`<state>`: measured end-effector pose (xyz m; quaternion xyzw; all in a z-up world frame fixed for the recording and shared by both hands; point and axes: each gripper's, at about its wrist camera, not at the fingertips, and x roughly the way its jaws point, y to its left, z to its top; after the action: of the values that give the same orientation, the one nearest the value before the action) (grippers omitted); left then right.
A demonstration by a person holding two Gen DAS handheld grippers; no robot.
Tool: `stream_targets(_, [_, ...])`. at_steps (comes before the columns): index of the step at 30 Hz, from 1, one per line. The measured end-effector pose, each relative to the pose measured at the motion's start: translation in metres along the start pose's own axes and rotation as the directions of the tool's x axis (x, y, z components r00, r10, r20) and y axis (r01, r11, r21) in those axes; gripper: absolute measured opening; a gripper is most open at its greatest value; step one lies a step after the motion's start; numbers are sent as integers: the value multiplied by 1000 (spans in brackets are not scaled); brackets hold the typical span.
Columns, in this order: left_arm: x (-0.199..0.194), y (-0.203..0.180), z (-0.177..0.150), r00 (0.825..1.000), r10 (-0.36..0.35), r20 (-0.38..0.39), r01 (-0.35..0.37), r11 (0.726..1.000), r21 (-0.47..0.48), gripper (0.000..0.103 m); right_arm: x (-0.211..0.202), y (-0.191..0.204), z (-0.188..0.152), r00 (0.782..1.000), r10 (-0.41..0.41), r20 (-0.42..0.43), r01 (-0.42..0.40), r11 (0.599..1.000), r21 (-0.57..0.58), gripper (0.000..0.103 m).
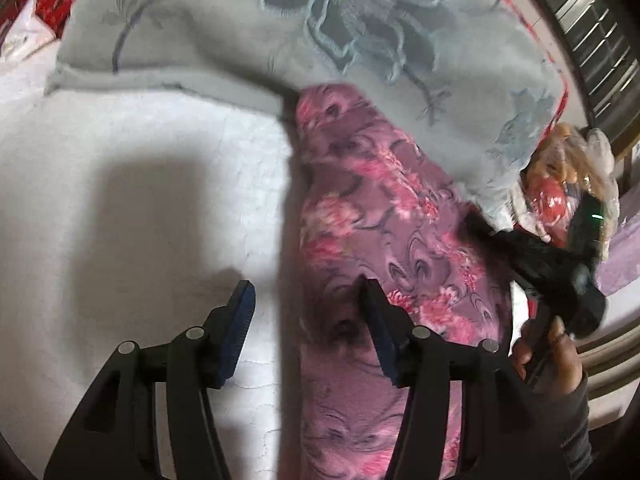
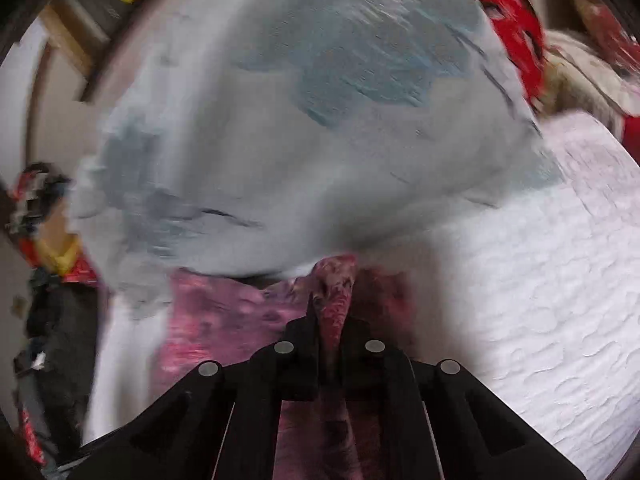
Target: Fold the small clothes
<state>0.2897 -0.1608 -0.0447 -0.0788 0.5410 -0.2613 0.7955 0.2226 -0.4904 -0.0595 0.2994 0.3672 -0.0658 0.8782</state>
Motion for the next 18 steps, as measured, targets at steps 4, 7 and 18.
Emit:
stream_targets(4, [-5,6,2,999,-24,-23,23,1000,-13,56,-4,-11,-3,999,21,-44,-19,999,45,17])
stream_targets(7, [-13,6,2,998,-41,-48,41,999,-2,55,-35,-11,-18,994,90,-63,-88,996,27,35])
stream_targets(18, [-3,-14,-22,990,-36,-139,49,995,90,58,-58,-18,-76,995,32,-98,-38,997,-68,7])
